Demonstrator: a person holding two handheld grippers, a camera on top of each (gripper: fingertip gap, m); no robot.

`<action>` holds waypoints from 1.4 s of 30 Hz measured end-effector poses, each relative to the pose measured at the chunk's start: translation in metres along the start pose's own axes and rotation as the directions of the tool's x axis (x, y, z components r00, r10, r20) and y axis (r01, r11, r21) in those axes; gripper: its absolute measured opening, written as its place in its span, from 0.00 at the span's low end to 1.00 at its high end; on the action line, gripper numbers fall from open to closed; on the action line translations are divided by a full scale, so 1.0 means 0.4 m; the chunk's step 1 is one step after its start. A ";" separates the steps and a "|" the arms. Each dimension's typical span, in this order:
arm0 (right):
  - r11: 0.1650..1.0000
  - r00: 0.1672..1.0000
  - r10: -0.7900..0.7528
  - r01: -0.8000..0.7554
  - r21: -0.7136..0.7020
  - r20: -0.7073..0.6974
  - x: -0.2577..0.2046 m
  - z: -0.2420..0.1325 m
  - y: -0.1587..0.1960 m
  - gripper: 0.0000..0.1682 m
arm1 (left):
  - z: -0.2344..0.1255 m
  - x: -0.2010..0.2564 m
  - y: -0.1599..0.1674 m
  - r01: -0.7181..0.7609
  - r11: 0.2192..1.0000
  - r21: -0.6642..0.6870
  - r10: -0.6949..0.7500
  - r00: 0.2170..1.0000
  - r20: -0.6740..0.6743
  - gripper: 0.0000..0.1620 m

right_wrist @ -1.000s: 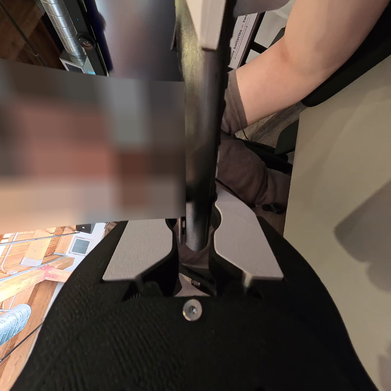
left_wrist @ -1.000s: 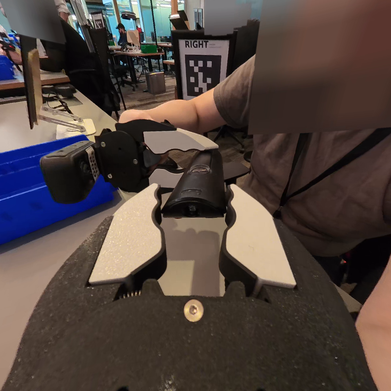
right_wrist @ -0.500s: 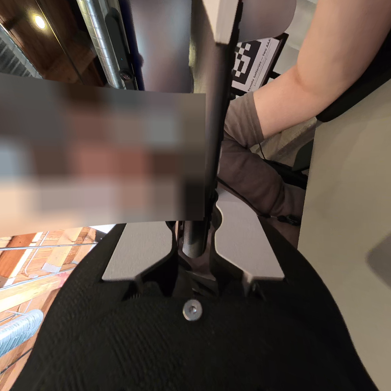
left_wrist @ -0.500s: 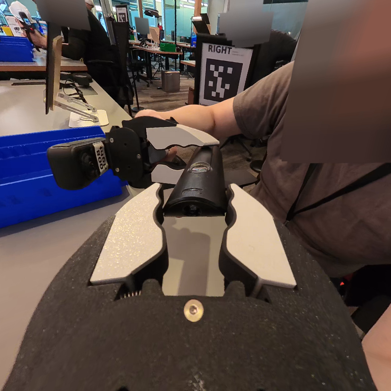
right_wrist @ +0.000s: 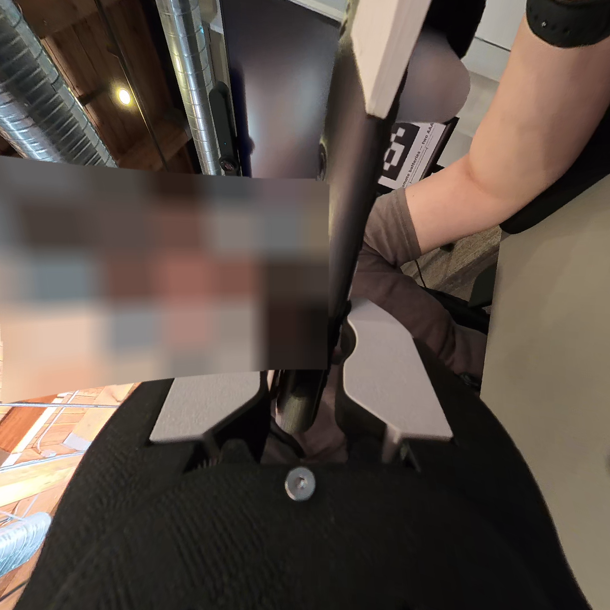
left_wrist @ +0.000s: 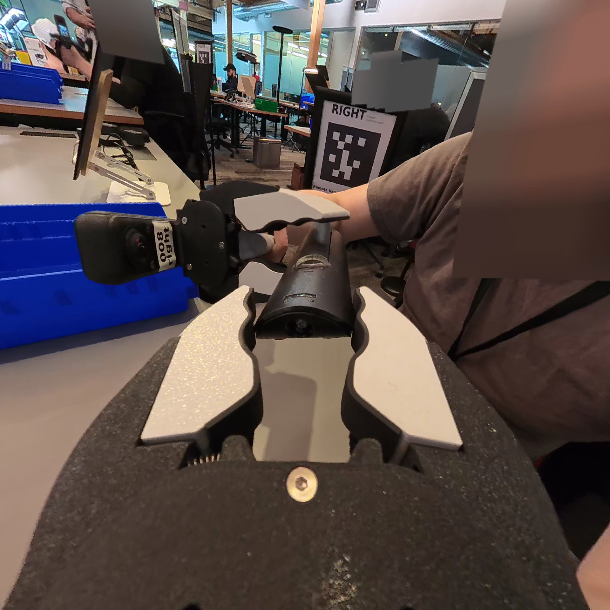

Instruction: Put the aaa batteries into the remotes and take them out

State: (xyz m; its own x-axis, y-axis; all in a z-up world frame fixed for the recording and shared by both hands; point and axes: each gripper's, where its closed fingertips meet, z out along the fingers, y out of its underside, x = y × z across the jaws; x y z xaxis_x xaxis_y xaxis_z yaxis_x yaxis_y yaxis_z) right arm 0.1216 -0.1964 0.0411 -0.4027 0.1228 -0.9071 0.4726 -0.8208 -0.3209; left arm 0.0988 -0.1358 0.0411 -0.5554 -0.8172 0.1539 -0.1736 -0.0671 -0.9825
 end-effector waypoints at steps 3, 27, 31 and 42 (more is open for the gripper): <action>1.000 1.000 -0.002 0.003 0.030 -0.015 -0.004 -0.007 -0.012 0.29 | 0.004 -0.007 0.000 0.005 1.000 0.015 -0.005 1.000 0.006 0.35; 0.842 0.839 -0.229 0.425 0.333 -0.493 -0.115 -0.175 -0.157 0.43 | -0.115 -0.008 -0.124 -0.133 0.974 0.184 0.089 0.970 0.227 0.35; 0.861 0.874 -0.099 0.315 0.399 -0.476 -0.085 -0.161 -0.162 0.43 | -0.137 -0.007 -0.133 -0.197 0.970 0.141 0.146 0.940 0.308 0.35; 0.904 0.892 -0.023 0.211 0.371 -0.452 -0.079 -0.106 -0.171 0.25 | -0.159 -0.020 -0.131 -0.228 0.967 0.115 0.172 0.914 0.367 0.35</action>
State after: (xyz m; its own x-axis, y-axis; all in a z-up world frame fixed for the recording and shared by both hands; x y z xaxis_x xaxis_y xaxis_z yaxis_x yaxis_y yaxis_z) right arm 0.1352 -0.1205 0.0804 -0.0158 0.3803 -0.9247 0.0518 -0.9233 -0.3806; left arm 0.0606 -0.0895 0.0982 -0.2390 -0.9687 -0.0664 0.0520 0.0556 -0.9971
